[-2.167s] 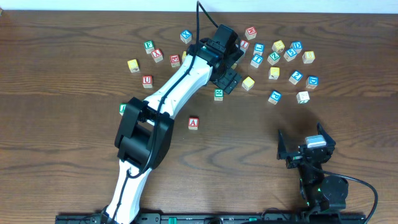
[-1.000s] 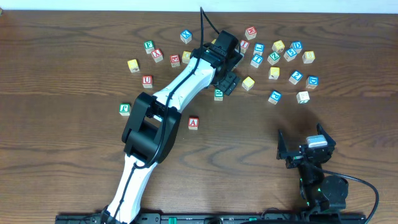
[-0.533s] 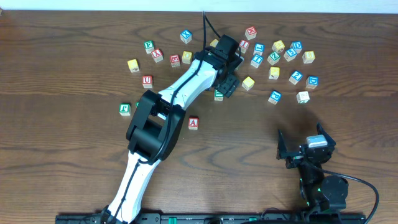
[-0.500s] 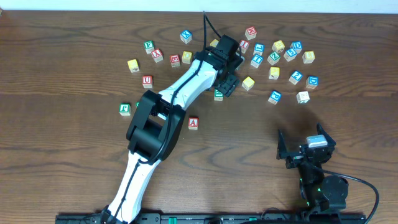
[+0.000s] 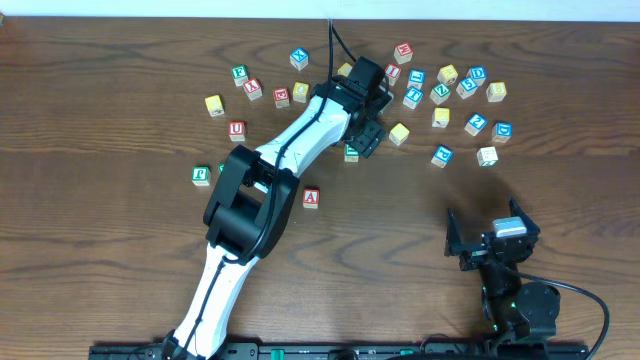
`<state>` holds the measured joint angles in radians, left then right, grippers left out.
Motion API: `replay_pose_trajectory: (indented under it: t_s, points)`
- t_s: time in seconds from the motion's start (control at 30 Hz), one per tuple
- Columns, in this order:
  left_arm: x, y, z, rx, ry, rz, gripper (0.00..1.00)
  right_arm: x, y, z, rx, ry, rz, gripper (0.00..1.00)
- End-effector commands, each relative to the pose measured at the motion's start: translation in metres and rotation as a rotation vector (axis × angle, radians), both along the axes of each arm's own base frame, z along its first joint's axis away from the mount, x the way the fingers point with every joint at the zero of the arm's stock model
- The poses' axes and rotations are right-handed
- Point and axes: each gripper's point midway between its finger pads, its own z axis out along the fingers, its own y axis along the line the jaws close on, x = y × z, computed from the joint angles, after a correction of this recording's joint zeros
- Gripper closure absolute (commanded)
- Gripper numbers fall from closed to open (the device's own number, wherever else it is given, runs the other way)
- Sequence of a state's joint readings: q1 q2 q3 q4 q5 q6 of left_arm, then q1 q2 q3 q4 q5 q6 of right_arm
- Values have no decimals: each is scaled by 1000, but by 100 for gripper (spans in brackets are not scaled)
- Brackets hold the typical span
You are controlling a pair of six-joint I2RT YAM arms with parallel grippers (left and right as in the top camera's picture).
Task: Spell out AI2
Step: 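Lower the left gripper onto the red I block and grasp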
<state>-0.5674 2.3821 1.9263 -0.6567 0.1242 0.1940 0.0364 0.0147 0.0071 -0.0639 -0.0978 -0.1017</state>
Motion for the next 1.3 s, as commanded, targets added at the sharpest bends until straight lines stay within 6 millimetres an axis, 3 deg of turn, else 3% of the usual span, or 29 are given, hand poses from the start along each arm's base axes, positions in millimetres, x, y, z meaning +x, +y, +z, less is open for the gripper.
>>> replay_pose_trajectory:
  t_s: [0.0, 0.23, 0.4, 0.43, 0.7, 0.93, 1.27]
  points:
    - [10, 0, 5, 13, -40, -6, 22, 0, -1, 0, 16, 1, -6, 1]
    - [15, 3, 7, 32, -71, -4, 22, 0, -1, 0, 16, 1, -6, 1]
    - [15, 3, 6, 35, -67, -4, 51, 0, -1, 0, 16, 1, -6, 1]
    - [14, 4, 6, 36, -65, -4, 53, 0, -1, 0, 16, 1, -6, 1]
    - [13, 4, 5, 39, -60, -4, 54, 0, -1, 0, 16, 1, -6, 1]
    - [13, 4, 5, 40, -59, -4, 68, 0, -1, 0, 16, 1, -6, 1]
    - [13, 4, 7, 38, -60, -4, 67, 0, -1, 0, 16, 1, -6, 1]
